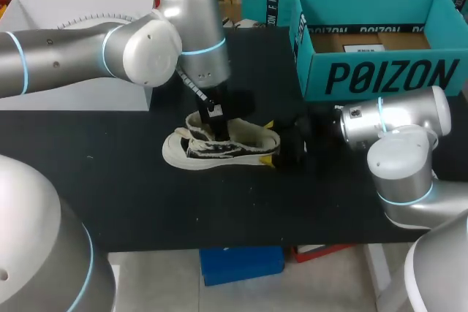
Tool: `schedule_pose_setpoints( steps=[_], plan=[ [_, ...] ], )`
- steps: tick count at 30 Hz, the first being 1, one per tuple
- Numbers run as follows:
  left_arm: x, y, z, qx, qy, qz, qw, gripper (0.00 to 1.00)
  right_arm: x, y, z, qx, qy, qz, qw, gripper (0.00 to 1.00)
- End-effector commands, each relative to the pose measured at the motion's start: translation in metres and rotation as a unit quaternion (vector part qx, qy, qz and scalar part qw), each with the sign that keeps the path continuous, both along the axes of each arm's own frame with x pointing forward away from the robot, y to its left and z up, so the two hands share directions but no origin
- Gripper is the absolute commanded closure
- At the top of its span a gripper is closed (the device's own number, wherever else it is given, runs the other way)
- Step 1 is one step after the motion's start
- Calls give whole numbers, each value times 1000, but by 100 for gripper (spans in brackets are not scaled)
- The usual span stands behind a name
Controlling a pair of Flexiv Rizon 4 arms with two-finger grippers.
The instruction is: Take the shoe out of the shoebox, open the shoe tongue, remove and reinsert the insole, then place the shoe into the shoebox
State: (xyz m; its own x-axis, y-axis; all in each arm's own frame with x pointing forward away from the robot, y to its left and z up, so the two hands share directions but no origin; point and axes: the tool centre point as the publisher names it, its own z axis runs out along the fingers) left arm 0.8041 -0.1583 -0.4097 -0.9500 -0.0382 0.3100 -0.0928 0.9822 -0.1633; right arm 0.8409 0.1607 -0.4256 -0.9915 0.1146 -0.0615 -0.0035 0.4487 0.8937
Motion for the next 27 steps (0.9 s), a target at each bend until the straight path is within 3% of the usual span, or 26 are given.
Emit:
schedule_pose_setpoints(
  steps=[1, 27],
  plan=[
    [-3, -6, -7, -1, 0, -1, 1000, 100, 1, 0, 1, -1, 1, 0, 1000, 100],
    [-1, -20, -25, 25, -11, 5, 1000, 100, 1, 0, 1, -1, 1, 0, 1000, 100]
  ],
)
